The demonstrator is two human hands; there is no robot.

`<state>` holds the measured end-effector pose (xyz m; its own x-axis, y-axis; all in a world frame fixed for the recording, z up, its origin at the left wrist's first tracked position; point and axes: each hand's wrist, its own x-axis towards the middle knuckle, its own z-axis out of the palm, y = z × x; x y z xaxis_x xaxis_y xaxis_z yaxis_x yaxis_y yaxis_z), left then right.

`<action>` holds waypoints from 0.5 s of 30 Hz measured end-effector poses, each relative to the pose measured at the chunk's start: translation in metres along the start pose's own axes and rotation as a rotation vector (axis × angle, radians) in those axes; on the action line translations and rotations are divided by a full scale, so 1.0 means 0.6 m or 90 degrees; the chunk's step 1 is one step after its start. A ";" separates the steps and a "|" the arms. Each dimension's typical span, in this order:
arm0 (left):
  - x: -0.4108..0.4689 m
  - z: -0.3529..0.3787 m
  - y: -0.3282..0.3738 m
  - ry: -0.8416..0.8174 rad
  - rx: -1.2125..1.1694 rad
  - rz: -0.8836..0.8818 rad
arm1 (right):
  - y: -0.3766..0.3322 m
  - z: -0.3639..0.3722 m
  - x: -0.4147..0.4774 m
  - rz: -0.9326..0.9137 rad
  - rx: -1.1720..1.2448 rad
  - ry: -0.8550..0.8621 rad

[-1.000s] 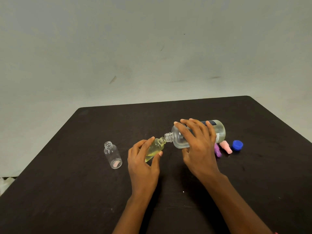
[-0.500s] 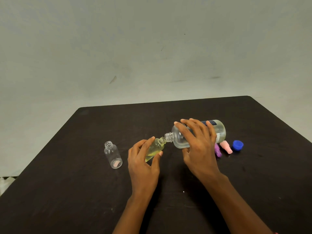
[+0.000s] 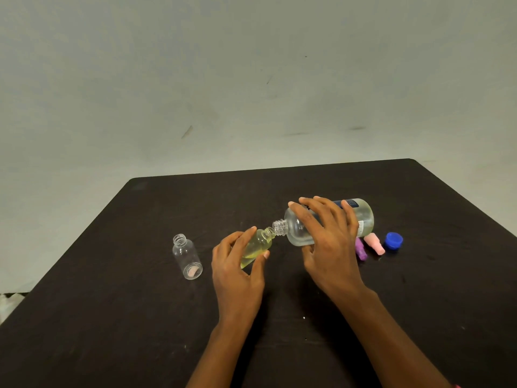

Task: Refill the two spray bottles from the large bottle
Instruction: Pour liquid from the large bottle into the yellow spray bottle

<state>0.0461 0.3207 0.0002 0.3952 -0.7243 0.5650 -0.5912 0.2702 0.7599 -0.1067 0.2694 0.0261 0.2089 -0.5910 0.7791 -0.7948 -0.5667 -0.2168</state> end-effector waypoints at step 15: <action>0.000 -0.002 0.002 -0.001 0.002 0.002 | 0.001 0.002 0.000 0.001 0.002 0.004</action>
<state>0.0464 0.3218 0.0013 0.3918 -0.7249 0.5666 -0.5941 0.2709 0.7574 -0.1063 0.2684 0.0252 0.2043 -0.5882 0.7825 -0.7932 -0.5679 -0.2199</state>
